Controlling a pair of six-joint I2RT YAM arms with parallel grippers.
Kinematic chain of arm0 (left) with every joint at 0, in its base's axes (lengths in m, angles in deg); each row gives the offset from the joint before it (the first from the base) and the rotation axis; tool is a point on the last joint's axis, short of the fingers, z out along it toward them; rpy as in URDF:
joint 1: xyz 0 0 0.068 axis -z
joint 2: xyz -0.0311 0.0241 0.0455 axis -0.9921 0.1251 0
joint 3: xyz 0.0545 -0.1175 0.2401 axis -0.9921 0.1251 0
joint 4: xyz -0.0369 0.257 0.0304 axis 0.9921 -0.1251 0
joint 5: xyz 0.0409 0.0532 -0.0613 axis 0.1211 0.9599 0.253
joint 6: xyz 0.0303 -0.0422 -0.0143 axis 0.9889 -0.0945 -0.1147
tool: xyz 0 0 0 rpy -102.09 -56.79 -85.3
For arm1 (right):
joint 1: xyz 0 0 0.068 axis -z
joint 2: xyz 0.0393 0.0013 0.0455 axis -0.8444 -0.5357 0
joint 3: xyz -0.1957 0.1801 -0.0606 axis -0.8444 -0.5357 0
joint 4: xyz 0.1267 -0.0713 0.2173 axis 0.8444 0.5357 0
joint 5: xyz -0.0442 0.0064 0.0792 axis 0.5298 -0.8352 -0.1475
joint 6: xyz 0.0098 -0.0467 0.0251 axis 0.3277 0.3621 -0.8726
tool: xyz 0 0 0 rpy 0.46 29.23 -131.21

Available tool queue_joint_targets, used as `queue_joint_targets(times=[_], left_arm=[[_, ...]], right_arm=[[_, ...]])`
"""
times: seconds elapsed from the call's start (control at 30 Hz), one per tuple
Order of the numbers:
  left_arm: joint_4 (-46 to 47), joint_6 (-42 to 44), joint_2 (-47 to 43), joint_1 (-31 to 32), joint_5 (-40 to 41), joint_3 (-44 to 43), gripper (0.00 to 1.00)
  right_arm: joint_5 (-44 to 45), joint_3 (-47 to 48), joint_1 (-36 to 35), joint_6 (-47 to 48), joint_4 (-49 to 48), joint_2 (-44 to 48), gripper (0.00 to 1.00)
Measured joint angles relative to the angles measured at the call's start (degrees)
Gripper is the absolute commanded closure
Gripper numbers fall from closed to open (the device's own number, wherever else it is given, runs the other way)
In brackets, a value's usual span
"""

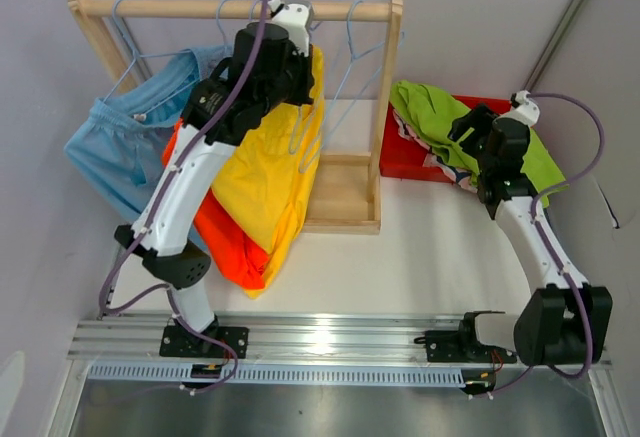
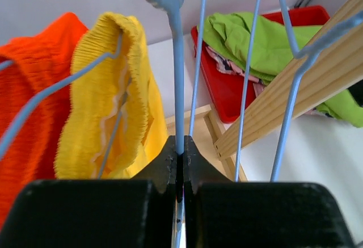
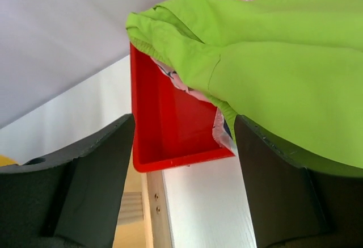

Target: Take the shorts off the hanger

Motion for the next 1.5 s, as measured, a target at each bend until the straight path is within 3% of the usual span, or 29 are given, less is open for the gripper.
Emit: queue_joint_targets(times=[0.13, 0.2, 0.27, 0.3, 0.4, 0.43, 0.63, 0.73, 1.03, 1.5], left_arm=[[1.07, -0.42, 1.97, 0.24, -0.94, 2.75, 1.0], [2.6, -0.5, 1.33, 0.42, -1.09, 6.64, 1.0], [6.27, -0.61, -0.72, 0.74, -0.92, 11.17, 0.98], [7.45, -0.55, -1.92, 0.74, -0.72, 13.35, 0.94], [9.81, -1.36, -7.48, 1.03, -0.57, 20.5, 0.69], [9.42, -1.7, -9.44, 1.11, -0.44, 22.51, 0.56], [4.9, -3.04, -19.08, 1.97, 0.92, 25.9, 0.29], [2.54, -3.28, -23.71, 2.58, 2.32, 24.41, 0.22], [-0.24, -1.22, -31.63, 2.56, 9.44, 18.95, 0.2], [1.2, 3.3, -24.41, -4.31, 9.38, 25.07, 0.25]], right_arm=[[0.02, -4.94, 0.17, 0.07, -0.26, 6.84, 0.23], [-0.02, -7.26, 0.17, 0.0, -0.04, 9.38, 0.17], [-0.04, -9.55, 0.17, -0.2, 0.66, 11.98, 0.02], [-0.04, -10.6, 0.15, -0.42, 0.87, 13.18, 0.0], [-0.17, -12.35, 0.04, -0.46, 2.1, 15.93, 0.01], [-0.22, -12.48, -0.09, -0.63, 2.78, 16.76, 0.01], [-0.15, -12.5, -1.77, -1.11, 6.21, 21.81, 0.01], [0.11, -12.5, -2.93, -1.27, 7.82, 24.5, 0.01], [1.88, -12.5, -6.16, -1.92, 12.9, 30.36, 0.0], [4.85, -12.5, -6.97, -1.22, 19.71, 36.39, 0.01]])
